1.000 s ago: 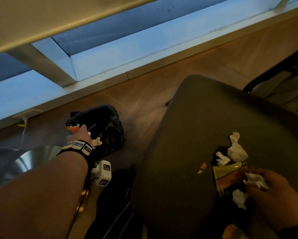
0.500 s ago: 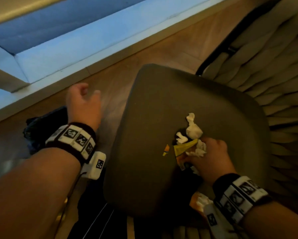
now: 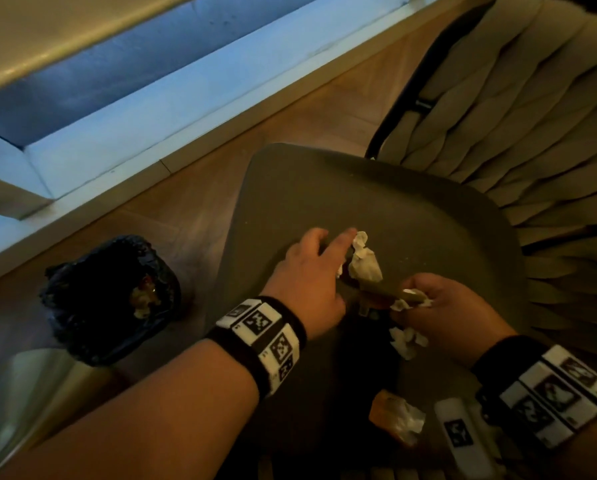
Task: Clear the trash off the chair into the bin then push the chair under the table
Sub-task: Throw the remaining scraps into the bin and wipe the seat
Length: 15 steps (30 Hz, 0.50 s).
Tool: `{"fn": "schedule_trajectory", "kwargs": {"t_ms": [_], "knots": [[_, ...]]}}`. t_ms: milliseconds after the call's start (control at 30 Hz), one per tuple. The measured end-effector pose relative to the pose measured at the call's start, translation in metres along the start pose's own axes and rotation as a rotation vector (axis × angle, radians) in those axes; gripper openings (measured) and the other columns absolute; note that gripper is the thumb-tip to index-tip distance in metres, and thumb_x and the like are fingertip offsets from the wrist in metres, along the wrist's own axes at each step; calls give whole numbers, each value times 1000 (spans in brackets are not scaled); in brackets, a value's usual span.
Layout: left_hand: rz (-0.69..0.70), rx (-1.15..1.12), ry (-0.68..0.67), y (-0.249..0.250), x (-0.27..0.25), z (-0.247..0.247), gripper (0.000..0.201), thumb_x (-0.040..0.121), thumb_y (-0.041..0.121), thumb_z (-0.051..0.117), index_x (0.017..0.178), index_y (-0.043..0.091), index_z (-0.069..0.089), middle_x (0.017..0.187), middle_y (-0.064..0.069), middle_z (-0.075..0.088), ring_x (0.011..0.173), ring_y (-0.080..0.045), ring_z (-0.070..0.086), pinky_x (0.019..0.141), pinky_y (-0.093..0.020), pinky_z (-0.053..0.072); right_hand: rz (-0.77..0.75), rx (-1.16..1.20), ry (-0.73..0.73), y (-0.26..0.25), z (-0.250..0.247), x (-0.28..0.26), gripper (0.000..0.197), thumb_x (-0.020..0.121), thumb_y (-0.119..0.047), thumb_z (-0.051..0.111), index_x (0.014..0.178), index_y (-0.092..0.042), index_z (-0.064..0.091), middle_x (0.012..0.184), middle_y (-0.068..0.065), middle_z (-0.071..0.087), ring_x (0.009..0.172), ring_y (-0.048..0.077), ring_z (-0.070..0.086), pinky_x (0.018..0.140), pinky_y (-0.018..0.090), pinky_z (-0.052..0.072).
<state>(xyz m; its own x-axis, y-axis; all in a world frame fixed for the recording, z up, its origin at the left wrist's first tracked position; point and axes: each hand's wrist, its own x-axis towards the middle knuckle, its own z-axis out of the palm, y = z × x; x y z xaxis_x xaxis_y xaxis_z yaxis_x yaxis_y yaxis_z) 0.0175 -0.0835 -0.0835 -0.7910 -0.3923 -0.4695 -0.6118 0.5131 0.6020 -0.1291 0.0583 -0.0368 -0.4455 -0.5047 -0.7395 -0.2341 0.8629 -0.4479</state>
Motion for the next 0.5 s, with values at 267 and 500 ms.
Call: {"fn": "schedule_trajectory", "kwargs": {"t_ms": [267, 500], "knots": [[137, 325, -143, 35, 38, 10, 46, 89, 16, 59, 131, 26, 46, 144, -8, 28, 123, -33, 39, 99, -48, 44, 48, 306, 117, 39, -40, -12, 15, 79, 0, 72, 83, -12, 65, 54, 14, 64, 41, 18, 55, 42, 24, 44], [-57, -181, 136, 16, -2, -8, 6, 88, 22, 52, 91, 26, 55, 98, 4, 49, 77, -11, 52, 67, -25, 42, -88, 507, 190, 1, -40, -4, 24, 80, -6, 71, 73, -29, 72, 59, 2, 71, 53, 17, 65, 60, 37, 49]]}}
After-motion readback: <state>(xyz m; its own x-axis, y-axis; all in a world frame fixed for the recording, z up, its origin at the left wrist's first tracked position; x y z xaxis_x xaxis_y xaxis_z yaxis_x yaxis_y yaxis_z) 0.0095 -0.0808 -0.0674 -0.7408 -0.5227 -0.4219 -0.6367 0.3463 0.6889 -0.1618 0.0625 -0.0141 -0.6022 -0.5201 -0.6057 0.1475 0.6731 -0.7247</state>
